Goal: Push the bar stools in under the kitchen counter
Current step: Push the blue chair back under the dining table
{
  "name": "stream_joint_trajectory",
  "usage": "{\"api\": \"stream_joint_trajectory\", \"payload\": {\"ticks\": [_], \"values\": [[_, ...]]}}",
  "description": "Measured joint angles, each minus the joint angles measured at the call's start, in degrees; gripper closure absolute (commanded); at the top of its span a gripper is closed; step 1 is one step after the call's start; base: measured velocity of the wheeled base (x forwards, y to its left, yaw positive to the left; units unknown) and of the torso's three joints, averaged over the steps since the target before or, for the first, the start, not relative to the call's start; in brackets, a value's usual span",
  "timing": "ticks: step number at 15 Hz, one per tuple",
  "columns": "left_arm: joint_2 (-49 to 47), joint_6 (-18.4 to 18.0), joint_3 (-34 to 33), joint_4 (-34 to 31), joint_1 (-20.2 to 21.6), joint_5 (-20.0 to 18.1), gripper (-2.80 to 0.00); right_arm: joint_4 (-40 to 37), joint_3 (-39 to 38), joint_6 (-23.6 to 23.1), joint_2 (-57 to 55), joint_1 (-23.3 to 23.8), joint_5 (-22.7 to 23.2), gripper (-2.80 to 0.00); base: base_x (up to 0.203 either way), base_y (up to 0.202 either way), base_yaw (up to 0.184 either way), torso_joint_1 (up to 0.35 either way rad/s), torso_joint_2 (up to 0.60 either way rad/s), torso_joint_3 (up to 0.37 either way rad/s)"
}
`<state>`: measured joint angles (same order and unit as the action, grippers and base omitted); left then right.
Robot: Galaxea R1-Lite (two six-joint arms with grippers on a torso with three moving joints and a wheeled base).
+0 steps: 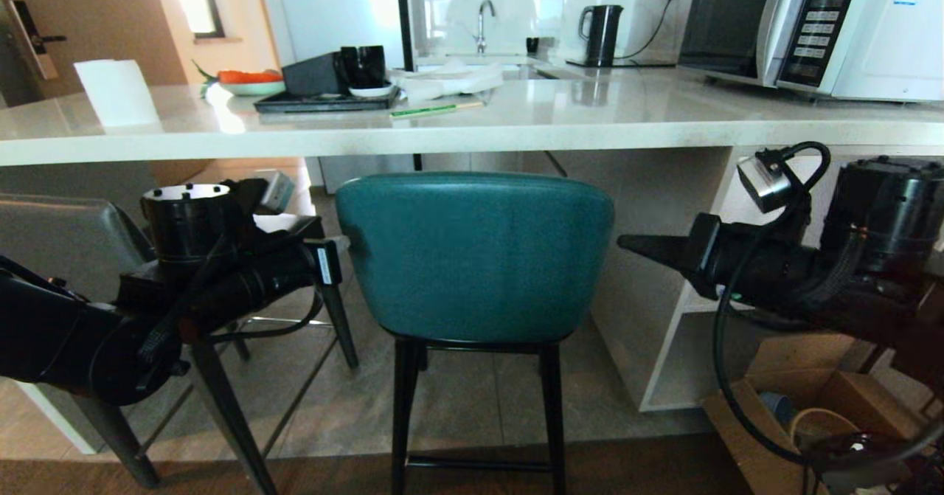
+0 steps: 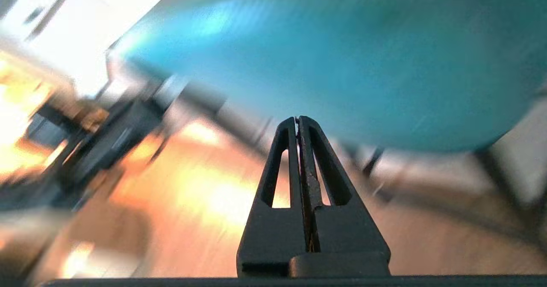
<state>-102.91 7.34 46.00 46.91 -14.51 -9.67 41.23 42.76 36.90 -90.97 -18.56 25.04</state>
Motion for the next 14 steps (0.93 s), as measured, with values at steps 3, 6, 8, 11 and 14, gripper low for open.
{"api": "stream_joint_trajectory", "payload": {"ticks": [3,6,8,11,14], "values": [[-0.23,-0.02,0.11,-0.16,0.69,-0.03,0.00,0.21,-1.92,0.14,0.88,0.10,2.48,0.00,0.000,0.000,0.000,0.000,0.00,0.000],[-0.17,-0.04,0.09,-0.17,0.91,0.01,0.00,2.24,0.03,-0.45,-3.54,1.99,1.67,0.00,0.000,0.000,0.000,0.000,0.00,0.000],[-0.25,-0.03,0.34,-0.18,0.96,0.04,0.00,4.65,3.77,-1.46,-8.13,3.87,0.50,0.00,0.000,0.000,0.000,0.000,0.00,0.000],[-1.25,-0.03,1.98,-0.35,1.10,-0.02,0.00,5.38,11.45,-2.17,-14.10,7.07,-0.87,0.00,0.000,0.000,0.000,0.000,0.00,0.000],[-2.86,-0.04,4.01,-0.24,1.26,-0.02,0.00,5.38,16.82,-2.29,-18.25,9.38,-3.20,0.00,0.000,0.000,0.000,0.000,0.00,0.000]]}}
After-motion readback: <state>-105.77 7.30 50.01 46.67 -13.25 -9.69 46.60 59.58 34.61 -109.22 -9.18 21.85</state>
